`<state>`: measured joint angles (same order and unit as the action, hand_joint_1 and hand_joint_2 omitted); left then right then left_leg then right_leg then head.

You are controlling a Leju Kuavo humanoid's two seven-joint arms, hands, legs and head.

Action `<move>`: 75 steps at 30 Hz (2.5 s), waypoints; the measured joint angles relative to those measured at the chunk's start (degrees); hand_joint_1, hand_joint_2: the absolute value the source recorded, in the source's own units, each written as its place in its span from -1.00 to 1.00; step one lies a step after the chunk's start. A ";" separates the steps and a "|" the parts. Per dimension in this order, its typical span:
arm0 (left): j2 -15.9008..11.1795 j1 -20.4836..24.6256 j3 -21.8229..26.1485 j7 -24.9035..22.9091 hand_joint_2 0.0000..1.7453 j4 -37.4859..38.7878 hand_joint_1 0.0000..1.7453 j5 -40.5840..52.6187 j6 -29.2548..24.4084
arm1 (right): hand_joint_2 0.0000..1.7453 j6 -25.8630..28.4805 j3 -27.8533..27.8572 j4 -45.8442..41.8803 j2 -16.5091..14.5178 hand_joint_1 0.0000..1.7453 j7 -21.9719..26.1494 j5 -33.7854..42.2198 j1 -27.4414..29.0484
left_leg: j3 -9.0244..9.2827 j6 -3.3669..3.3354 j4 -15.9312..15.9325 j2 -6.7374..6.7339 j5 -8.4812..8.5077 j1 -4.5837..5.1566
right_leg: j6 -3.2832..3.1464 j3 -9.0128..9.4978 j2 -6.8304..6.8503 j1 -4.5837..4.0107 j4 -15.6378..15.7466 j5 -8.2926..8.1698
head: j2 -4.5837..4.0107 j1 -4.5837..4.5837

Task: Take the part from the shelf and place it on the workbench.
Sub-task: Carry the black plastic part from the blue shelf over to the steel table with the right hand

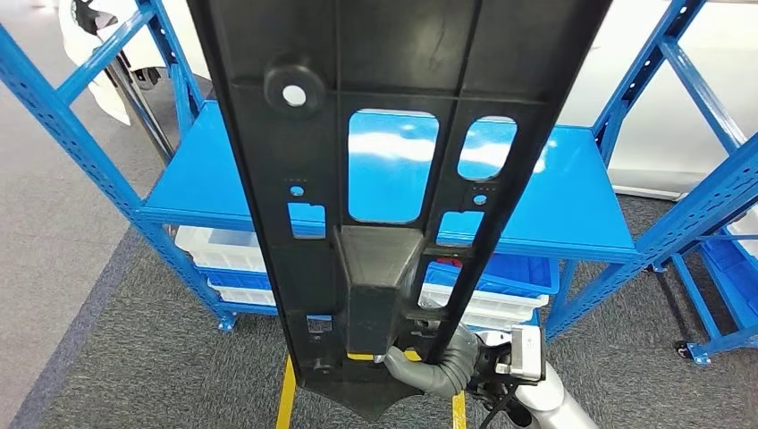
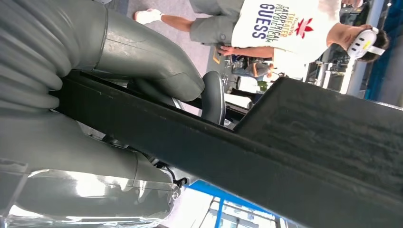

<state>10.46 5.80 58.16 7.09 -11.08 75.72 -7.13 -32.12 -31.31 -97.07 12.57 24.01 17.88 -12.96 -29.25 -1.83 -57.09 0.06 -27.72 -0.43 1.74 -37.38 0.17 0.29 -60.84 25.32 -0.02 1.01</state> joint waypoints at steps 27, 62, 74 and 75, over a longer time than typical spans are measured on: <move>-0.16 0.23 -0.02 0.37 1.00 0.02 -1.00 -0.08 0.37 | 1.00 0.28 0.41 -0.33 -0.70 1.00 0.10 -0.52 0.11 | 0.92 2.54 -0.78 0.23 -1.76 -0.40 | -1.53 1.77 0.45 -0.20 2.87 -2.35 | 0.00 0.01; -0.30 0.05 0.01 0.49 1.00 0.02 -1.00 0.04 -0.02 | 1.00 1.18 1.28 -1.11 -1.60 1.00 -0.17 -0.48 0.45 | -1.24 0.80 -0.49 -0.04 0.68 -0.43 | -0.60 1.58 0.21 -0.20 0.46 0.43 | 0.00 0.00; -0.27 0.20 -0.02 -0.18 1.00 0.02 -1.00 0.44 -0.06 | 1.00 1.07 1.48 -1.09 -1.60 1.00 -0.15 -0.31 -0.11 | -5.52 2.16 -0.93 -0.15 4.39 -0.21 | -1.24 7.32 -0.04 -0.18 3.05 2.85 | 0.00 0.01; -0.27 0.21 -0.02 -0.25 1.00 0.02 -1.00 0.48 -0.08 | 1.00 1.03 1.51 -1.09 -1.60 1.00 -0.16 -0.17 -0.26 | -5.64 2.53 -0.87 -0.14 4.60 -0.22 | -1.66 7.11 -0.04 -0.09 3.16 2.49 | 0.00 0.00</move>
<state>10.19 6.00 58.14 6.84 -11.06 76.20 -7.21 -31.10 -29.80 -98.15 10.98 23.85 17.70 -13.22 -34.88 0.70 -57.96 -0.08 -23.12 -0.65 0.08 -30.27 0.13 0.20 -57.68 27.82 -0.02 1.01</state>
